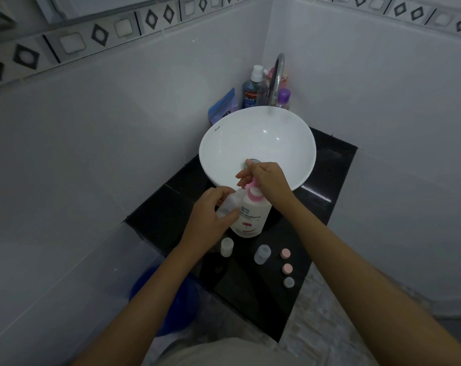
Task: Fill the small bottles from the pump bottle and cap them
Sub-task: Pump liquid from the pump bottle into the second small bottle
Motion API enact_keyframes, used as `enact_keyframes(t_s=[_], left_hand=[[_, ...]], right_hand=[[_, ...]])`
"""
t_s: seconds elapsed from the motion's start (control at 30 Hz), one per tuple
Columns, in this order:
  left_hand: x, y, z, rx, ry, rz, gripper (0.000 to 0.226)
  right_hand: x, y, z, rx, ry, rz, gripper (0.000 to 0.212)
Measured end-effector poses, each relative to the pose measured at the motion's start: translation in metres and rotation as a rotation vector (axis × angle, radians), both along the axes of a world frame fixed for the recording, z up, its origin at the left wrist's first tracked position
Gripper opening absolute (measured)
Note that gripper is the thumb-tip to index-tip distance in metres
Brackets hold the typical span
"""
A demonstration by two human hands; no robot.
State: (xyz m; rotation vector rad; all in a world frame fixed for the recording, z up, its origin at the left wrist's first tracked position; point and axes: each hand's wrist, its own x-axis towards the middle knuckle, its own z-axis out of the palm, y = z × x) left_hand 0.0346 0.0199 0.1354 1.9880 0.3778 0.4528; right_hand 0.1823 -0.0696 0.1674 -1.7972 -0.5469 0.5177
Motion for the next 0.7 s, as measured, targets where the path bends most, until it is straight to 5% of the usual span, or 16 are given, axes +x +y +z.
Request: enact_keyframes(t_s=[0.4, 0.7], left_hand=[[0.005, -0.002, 0.015, 0.045, -0.067, -0.019, 0.038], [0.004, -0.002, 0.019, -0.099, -0.069, 0.024, 0.03]], right_hand=[[-0.001, 0.0, -0.001, -0.005, -0.016, -0.009, 0.04], [0.002, -0.006, 0.002, 0.016, -0.014, 0.086, 0.044]])
